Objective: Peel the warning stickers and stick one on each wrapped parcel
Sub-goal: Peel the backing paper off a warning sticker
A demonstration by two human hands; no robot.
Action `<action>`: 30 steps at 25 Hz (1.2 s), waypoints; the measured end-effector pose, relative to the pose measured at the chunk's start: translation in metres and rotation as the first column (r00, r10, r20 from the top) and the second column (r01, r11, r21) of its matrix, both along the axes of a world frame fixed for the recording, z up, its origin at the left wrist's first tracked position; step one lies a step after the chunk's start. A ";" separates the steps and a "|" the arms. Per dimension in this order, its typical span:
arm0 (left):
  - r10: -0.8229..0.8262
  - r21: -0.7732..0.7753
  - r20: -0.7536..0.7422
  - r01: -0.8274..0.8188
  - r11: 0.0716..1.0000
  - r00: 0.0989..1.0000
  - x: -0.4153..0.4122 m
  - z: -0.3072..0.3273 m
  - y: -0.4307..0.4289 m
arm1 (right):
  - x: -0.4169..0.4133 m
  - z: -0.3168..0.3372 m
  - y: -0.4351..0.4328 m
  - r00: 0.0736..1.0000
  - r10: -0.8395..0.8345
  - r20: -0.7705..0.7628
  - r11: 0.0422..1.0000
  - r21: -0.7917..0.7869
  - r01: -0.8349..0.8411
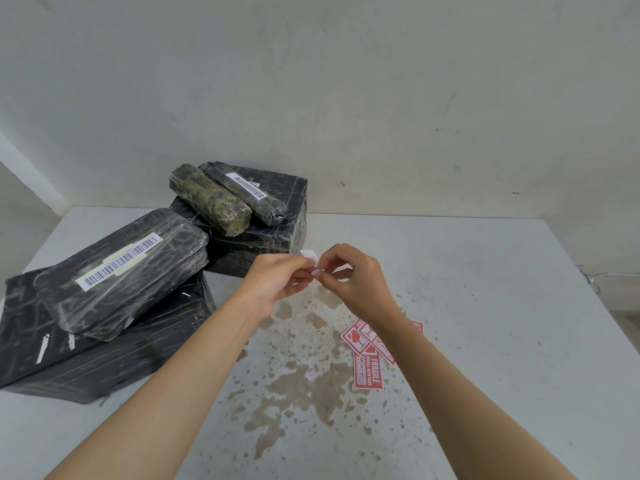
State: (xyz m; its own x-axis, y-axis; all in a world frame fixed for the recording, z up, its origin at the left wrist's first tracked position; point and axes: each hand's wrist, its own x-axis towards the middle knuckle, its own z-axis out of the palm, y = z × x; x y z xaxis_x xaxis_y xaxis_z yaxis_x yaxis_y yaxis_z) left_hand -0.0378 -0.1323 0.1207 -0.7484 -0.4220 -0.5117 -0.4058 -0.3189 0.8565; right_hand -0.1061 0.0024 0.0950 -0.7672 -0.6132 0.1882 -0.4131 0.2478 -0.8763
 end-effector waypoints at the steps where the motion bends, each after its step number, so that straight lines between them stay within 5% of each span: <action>1: 0.004 0.002 0.001 -0.004 1.000 1.000 0.000 0.000 0.000 | 0.000 0.000 0.000 1.000 -0.005 -0.003 1.000 -0.006 0.005; 24: -0.075 -0.079 -0.096 0.068 0.995 0.993 0.004 -0.006 0.001 | 0.000 -0.006 0.005 0.979 -0.030 -0.199 0.999 -0.017 0.027; 30: -0.031 -0.119 -0.174 0.010 0.993 0.984 0.004 -0.010 0.002 | 0.000 0.007 0.003 0.954 -0.105 0.280 0.988 -0.076 0.132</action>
